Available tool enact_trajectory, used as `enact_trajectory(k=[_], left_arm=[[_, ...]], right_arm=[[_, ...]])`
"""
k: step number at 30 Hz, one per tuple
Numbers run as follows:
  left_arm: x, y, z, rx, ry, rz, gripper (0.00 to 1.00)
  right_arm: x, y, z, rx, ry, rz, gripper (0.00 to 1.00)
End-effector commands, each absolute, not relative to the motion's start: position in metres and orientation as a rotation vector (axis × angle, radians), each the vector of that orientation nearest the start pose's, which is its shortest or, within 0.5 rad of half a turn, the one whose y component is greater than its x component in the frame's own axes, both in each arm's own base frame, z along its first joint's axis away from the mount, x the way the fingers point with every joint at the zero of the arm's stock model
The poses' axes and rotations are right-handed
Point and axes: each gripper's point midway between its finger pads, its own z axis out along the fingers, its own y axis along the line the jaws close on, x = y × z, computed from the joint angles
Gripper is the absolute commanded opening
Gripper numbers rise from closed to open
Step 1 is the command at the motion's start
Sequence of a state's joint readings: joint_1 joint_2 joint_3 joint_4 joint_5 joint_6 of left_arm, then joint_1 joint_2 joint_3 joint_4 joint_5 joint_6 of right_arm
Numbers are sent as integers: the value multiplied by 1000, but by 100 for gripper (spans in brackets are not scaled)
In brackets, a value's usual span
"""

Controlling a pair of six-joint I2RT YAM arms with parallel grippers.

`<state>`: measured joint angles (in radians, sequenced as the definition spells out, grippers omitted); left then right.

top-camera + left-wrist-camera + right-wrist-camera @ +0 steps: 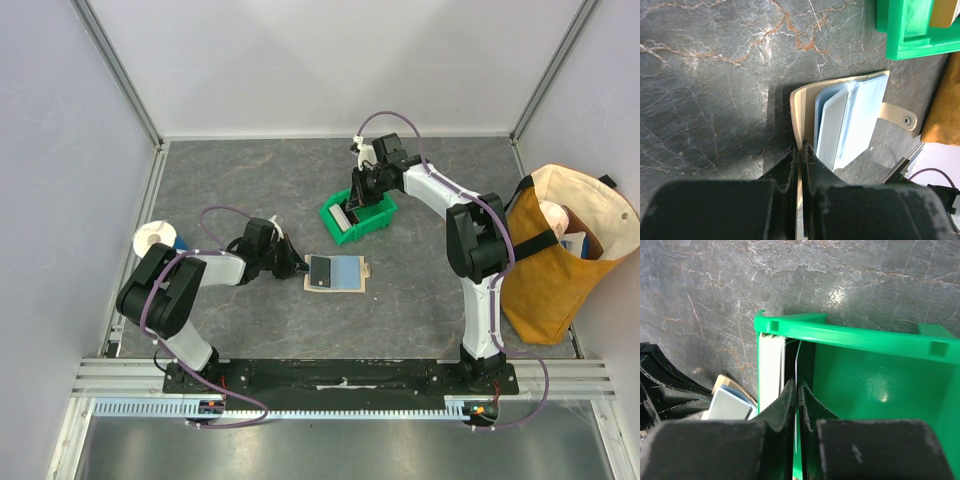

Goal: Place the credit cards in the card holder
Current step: Pick up the credit card from the storage box.

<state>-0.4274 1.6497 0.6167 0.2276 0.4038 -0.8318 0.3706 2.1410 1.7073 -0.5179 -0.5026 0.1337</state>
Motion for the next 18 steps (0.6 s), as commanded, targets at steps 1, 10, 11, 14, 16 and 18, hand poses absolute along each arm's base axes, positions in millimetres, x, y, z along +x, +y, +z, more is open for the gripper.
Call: enact_trajectory(k=[1, 10, 11, 14, 16, 18], left_arm=[[272, -226, -3, -304, 2616, -952, 2], [272, -226, -3, -305, 2615, -956, 2], [271, -226, -3, -306, 2617, -958, 2], [270, -225, -4, -310, 2618, -955, 2], [271, -225, -3, -312, 2615, -955, 2], [270, -225, -4, -312, 2618, -955, 2]], right_arm=[[450, 267, 121, -495, 2414, 816, 3], [453, 260, 110, -486, 2440, 611, 0], [451, 263, 107, -489, 2449, 597, 0], [450, 268, 110, -501, 2434, 515, 0], [456, 262, 114, -479, 2417, 372, 0], [461, 256, 115, -476, 2396, 203, 0]])
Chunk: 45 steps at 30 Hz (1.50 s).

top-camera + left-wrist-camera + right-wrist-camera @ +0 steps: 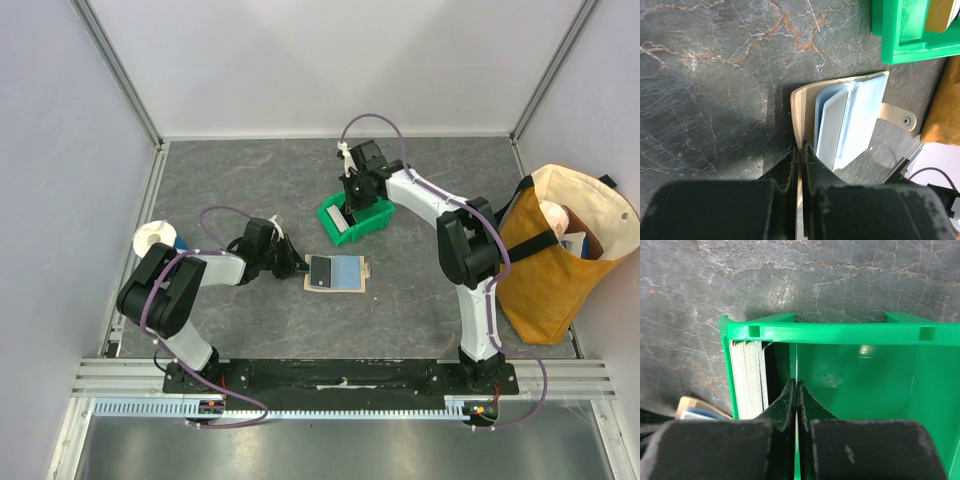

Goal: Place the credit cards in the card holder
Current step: Pick up the credit card from the storage box.

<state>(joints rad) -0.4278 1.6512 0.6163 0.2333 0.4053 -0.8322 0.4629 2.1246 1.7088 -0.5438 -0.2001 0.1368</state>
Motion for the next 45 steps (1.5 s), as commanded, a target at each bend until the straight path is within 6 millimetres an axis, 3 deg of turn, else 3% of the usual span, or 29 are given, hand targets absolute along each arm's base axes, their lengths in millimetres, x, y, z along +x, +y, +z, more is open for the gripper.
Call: enact_trajectory(k=[1, 7, 14, 23, 29, 34, 39, 45], left_arm=[[269, -225, -4, -311, 2620, -955, 2], [270, -225, -4, -310, 2615, -958, 2], [268, -224, -6, -315, 2621, -955, 2], [268, -225, -6, -312, 2621, -962, 2], [268, -224, -6, -316, 2622, -962, 2], [267, -226, -5, -306, 2618, -974, 2], [265, -225, -5, -308, 2617, -973, 2], [265, -224, -2, -305, 2608, -976, 2]], right_arm=[[465, 251, 116, -460, 2383, 113, 0], [461, 256, 88, -523, 2431, 49, 1], [447, 261, 64, -565, 2495, 111, 10], [440, 264, 62, -583, 2512, 155, 18], [440, 262, 65, -599, 2509, 134, 11], [438, 260, 61, -619, 2523, 120, 13], [444, 259, 73, -601, 2488, 101, 0], [459, 254, 127, -526, 2341, 75, 0]])
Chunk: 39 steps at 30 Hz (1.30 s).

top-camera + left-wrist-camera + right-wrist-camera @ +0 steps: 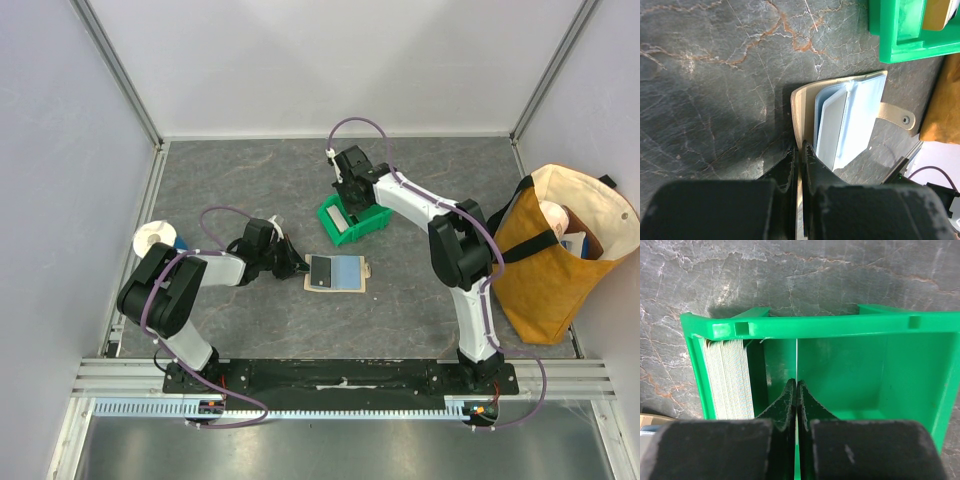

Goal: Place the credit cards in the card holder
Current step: Pick up the credit card from the storage box, then turn over the card slot in the card holder.

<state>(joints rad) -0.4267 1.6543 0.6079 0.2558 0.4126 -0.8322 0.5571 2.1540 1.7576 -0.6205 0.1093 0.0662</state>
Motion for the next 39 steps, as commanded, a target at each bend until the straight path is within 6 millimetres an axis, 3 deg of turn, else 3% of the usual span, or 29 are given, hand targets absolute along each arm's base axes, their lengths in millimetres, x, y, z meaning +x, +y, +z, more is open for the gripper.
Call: enact_trajectory(k=[1, 6, 11, 16, 17, 18, 21, 27, 32, 39], left_arm=[[264, -225, -2, -301, 2609, -975, 2], [264, -223, -1, -304, 2605, -976, 2], [261, -225, -2, -301, 2608, -987, 2], [260, -224, -1, -309, 2602, -998, 2], [260, -224, 0, -311, 2600, -998, 2], [258, -224, -1, -310, 2604, -997, 2], [258, -223, -1, -314, 2603, -997, 2], [251, -220, -4, -339, 2603, -1002, 2], [246, -220, -6, -358, 2605, -1015, 2], [242, -219, -7, -381, 2604, -1033, 2]], right_arm=[[460, 251, 137, -511, 2318, 63, 0], [454, 241, 168, -464, 2260, 59, 0], [438, 231, 182, -400, 2248, 73, 0], [399, 233, 181, -330, 2260, 198, 0], [388, 236, 191, -297, 2234, 267, 0], [377, 234, 179, -272, 2266, 291, 0], [341, 236, 166, -180, 2308, 453, 0], [284, 257, 128, -110, 2397, 646, 0], [273, 255, 96, -59, 2452, 579, 0], [275, 253, 80, -40, 2448, 512, 0]])
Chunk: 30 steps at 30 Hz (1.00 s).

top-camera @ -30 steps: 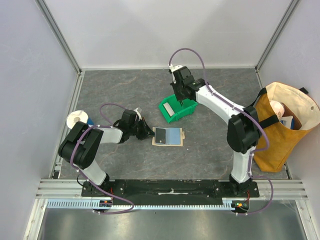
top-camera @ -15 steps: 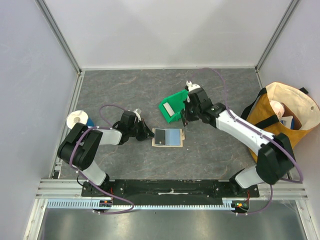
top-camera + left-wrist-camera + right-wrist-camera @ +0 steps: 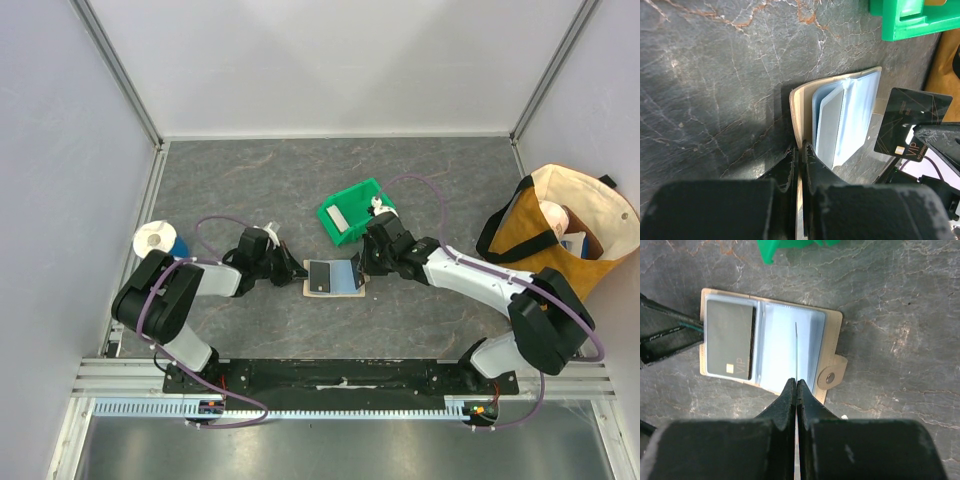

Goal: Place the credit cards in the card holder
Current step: Turn over the card slot in the card holder.

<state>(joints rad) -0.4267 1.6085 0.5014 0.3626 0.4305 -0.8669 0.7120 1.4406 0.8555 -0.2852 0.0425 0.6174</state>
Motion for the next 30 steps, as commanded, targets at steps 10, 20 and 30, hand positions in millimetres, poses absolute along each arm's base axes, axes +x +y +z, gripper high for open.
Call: enact_trajectory(k=[10, 20, 30], left_arm=[[240, -220, -7, -394, 2601, -1040, 2], [240, -219, -8, -399, 2601, -1038, 2], [239, -219, -10, -402, 2607, -1039, 2]], right_arm=[[275, 238, 67, -28, 2455, 379, 0], [263, 246, 42, -103, 2545, 343, 0], [259, 286, 34, -178, 2579, 489, 0]])
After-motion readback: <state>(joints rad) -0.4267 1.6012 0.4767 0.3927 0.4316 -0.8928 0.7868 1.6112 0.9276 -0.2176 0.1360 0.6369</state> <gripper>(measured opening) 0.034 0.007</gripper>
